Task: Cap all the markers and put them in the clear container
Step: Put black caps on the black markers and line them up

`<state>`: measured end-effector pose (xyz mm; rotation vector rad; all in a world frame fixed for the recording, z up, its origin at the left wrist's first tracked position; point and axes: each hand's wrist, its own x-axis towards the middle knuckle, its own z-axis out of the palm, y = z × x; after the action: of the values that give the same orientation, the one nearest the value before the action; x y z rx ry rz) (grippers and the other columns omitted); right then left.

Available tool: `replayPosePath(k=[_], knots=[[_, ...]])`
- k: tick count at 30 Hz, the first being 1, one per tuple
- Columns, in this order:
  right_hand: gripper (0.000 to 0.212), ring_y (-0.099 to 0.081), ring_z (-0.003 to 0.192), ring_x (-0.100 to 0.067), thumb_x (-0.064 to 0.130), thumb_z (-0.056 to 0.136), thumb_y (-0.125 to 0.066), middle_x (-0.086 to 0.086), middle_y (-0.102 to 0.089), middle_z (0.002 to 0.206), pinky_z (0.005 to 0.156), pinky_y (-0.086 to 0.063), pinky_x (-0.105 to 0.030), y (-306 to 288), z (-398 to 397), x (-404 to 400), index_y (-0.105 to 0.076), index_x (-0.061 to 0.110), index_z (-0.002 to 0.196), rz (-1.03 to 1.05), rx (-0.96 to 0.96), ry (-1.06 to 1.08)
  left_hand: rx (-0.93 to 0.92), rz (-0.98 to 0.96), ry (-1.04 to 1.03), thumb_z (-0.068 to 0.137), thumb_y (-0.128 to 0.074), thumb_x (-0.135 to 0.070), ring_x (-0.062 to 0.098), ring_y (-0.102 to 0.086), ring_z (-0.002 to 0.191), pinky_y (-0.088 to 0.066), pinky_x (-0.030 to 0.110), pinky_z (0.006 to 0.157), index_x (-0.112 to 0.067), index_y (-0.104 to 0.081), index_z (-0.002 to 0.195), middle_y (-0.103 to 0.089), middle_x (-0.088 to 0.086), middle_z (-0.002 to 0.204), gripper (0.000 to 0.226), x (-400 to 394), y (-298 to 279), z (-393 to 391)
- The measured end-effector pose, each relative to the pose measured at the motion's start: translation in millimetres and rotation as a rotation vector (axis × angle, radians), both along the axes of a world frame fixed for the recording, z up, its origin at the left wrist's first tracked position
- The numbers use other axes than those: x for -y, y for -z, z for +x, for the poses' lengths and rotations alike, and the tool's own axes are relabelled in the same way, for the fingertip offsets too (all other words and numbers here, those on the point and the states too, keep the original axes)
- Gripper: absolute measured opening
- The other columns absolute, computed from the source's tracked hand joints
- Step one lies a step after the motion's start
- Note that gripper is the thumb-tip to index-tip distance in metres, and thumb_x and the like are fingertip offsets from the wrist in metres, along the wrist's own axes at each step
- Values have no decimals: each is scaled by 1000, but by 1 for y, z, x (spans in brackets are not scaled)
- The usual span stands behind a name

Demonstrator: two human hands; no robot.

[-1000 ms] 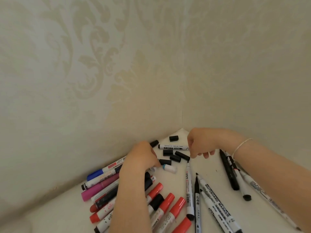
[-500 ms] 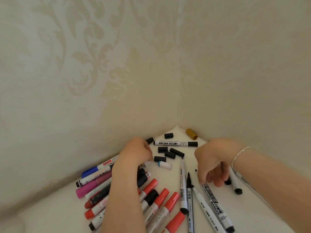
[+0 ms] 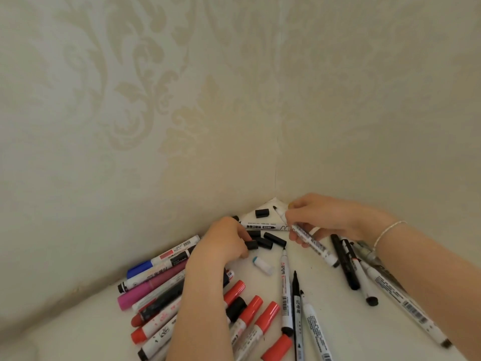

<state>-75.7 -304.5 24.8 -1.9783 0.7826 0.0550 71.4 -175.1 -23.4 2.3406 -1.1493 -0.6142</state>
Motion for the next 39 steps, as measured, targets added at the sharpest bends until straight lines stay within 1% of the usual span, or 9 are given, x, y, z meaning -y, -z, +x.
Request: replayPosePath(k=[2, 5, 14, 19, 23, 28, 34, 37, 39], knots=[[7, -62, 62, -21, 14, 93, -52, -10, -63, 78, 59, -57, -31, 1, 0, -1, -57, 9, 91, 46, 64, 22, -61, -156, -30, 84, -68, -8, 12, -59, 90, -43, 22, 78, -25, -70, 101, -66, -4, 101, 24, -3, -4, 4], [8, -49, 47, -17, 13, 90, -52, -9, -60, 71, 41, -38, -24, 3, 2, -1, -58, 8, 89, 12, 111, -17, -178, -357, -51, 85, -68, -10, 4, -61, 91, -44, 19, 79, -29, -69, 94, -67, -12, 95, 20, -10, -14, 7], [16, -48, 46, -17, 12, 85, -59, -8, -64, 70, 41, -34, -23, -2, 9, -8, -64, 2, 96, -58, 130, -85, -267, -460, -15, 82, -71, -5, 6, -66, 95, -48, 19, 87, -28, -71, 92, -73, -6, 99, 26, -10, -16, 6], [12, -59, 52, -15, 17, 85, -65, -1, -65, 70, 45, -44, -24, -2, 13, -13, -68, 12, 96, -235, 90, -139, -290, -423, 75, 83, -69, -4, 6, -68, 94, -48, 30, 97, -32, -72, 88, -74, -9, 93, 29, -11, -17, 4], [11, -58, 47, -7, 25, 85, -67, 7, -69, 77, 47, -44, -18, -6, 13, -16, -69, 23, 96, -468, 158, -183, -384, -412, 74, 91, -61, -11, 8, -61, 71, -49, 25, 75, -25, -70, 93, -70, -2, 81, 16, -14, -21, 2], [12, -50, 45, 1, 25, 80, -72, 8, -64, 73, 51, -42, -18, -10, 15, -22, -65, 24, 90, -466, 336, -191, -705, -533, 64, 95, -55, -13, 10, -50, 56, -40, 21, 58, -8, -68, 92, -66, 5, 70, 15, -16, -28, 0], [20, -55, 47, -8, 7, 81, -65, 3, -66, 78, 49, -46, -20, -8, 12, -9, -63, 24, 93, -444, 129, -181, -538, -428, -91, 93, -58, -15, 6, -55, 57, -44, 20, 59, -11, -68, 91, -67, 3, 73, 11, -12, -19, 4], [19, -55, 47, -9, 8, 81, -61, -1, -67, 82, 45, -42, -17, 1, 8, 3, -60, 22, 94, -485, 2, -103, -271, -297, -179, 90, -58, -11, 13, -61, 71, -51, 29, 73, -18, -63, 86, -67, 1, 75, 10, -11, -6, 10], [17, -54, 49, -9, 10, 82, -61, -4, -64, 86, 44, -40, -16, 12, 8, 7, -57, 20, 95, -499, -37, -32, -228, -238, -188, 87, -55, -10, 18, -64, 77, -53, 36, 83, -17, -60, 86, -68, 2, 74, 8, -9, -1, 8]])
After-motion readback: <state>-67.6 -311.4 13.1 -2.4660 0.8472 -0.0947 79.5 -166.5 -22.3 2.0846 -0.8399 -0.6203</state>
